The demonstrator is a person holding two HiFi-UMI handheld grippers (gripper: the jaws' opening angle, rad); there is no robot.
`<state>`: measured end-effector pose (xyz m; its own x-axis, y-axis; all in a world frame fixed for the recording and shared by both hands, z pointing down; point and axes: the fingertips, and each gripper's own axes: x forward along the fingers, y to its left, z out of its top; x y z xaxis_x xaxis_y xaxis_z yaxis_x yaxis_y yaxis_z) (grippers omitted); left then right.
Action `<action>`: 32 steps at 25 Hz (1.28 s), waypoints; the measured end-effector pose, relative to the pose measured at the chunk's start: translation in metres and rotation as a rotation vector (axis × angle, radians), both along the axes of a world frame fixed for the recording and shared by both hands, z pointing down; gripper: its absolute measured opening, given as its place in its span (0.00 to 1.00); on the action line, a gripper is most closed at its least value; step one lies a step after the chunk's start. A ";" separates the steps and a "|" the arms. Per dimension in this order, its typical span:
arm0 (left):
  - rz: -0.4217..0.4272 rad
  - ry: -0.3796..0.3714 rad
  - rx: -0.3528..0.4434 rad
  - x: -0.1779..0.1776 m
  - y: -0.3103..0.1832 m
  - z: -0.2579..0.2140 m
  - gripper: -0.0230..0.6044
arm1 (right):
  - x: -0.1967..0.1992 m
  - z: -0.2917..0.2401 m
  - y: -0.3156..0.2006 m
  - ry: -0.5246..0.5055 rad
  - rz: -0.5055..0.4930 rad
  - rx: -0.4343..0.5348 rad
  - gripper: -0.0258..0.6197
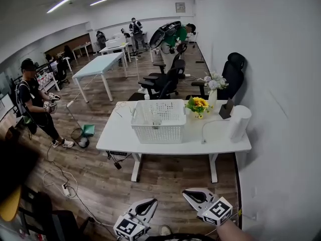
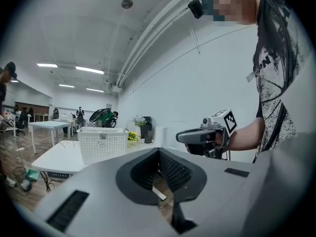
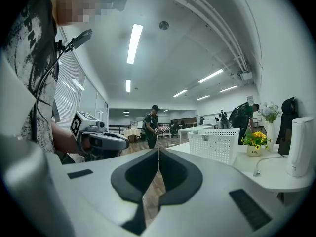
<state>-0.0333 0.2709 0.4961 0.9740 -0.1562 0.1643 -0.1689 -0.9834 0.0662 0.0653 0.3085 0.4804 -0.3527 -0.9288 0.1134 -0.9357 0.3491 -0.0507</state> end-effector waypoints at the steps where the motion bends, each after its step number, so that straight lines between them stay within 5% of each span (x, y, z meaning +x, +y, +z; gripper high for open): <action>1: 0.003 -0.001 -0.001 -0.003 -0.010 0.001 0.05 | -0.003 0.000 -0.009 0.001 0.003 -0.001 0.08; 19: 0.013 -0.011 -0.021 -0.036 -0.110 0.023 0.05 | -0.019 0.017 -0.107 0.052 0.038 -0.048 0.08; 32: -0.002 -0.024 -0.035 0.016 -0.175 0.034 0.05 | 0.019 0.027 -0.177 0.085 -0.015 -0.057 0.08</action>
